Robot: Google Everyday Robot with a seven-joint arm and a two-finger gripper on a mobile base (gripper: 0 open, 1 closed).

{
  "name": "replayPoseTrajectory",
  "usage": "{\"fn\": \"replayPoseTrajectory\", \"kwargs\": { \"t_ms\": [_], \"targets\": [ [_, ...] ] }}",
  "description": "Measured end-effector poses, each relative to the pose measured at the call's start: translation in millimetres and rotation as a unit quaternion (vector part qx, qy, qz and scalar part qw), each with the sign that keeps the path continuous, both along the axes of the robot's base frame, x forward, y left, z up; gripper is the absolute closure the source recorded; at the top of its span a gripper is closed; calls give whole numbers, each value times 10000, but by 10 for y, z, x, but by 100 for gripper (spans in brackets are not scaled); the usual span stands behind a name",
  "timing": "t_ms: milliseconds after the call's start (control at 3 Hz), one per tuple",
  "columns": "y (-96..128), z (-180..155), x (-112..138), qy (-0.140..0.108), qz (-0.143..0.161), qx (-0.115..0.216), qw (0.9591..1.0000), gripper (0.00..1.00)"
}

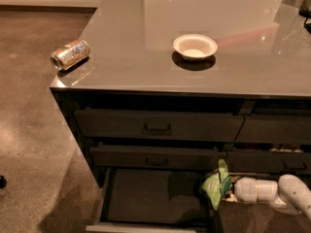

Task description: Place green rice chip bag into bottom drawer

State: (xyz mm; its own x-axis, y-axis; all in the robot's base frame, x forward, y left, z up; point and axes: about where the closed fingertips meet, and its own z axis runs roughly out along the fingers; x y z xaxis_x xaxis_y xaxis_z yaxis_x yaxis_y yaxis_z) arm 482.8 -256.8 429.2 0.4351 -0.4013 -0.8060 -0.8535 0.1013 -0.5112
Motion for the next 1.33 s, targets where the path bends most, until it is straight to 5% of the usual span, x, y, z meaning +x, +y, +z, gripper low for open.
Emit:
{"fn": "replayPoseTrajectory", "kwargs": {
  "t_ms": [667,1000,1333],
  "targets": [
    [76,-420,-89,57,305,293,9991,100],
    [160,-670,-96,-2,176,163,9997,100],
    [343,-921,-220,-69,384,-375,9985,100]
  ]
}}
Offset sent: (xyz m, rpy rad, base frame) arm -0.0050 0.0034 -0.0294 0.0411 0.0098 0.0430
